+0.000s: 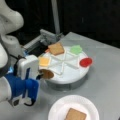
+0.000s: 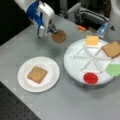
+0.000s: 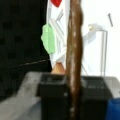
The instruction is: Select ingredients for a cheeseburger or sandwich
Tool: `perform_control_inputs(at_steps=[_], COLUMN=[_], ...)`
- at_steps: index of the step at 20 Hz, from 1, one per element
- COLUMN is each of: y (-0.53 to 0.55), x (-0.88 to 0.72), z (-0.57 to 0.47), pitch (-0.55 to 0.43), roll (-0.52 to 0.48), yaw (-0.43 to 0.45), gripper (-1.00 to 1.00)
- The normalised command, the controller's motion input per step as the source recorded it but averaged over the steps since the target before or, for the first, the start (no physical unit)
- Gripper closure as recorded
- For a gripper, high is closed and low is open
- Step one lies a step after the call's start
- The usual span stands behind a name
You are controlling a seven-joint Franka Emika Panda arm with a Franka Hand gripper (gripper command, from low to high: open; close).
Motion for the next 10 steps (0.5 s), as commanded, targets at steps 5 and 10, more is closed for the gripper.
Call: perform_control_inputs(at_steps=[5,10], y=[-0.31,-0.31], x=[0.55,0.63], z=[0.01,-0.01], pitch=[0.149,0.169], roll=[-0.228,-0.266], yaw=[0.357,0.358], gripper=[1.00,1.00])
